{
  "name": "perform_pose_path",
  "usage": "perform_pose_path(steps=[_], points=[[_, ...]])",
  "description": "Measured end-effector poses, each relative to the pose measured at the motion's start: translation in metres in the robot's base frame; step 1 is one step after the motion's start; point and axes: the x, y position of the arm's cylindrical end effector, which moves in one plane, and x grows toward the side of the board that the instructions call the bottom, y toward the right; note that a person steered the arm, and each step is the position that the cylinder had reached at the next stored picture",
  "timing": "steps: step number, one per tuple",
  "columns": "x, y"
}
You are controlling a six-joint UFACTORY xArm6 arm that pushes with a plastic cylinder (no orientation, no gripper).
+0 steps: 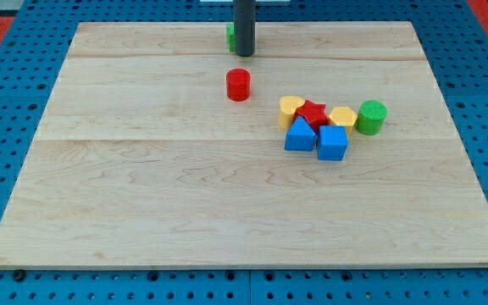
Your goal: Move the red circle towards the bottom of the board
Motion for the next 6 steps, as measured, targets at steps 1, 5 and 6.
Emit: perform_pose_path(steps=[1,5,6], points=[[0.000,0.000],[0.063,-0.024],[0.044,-0.015]])
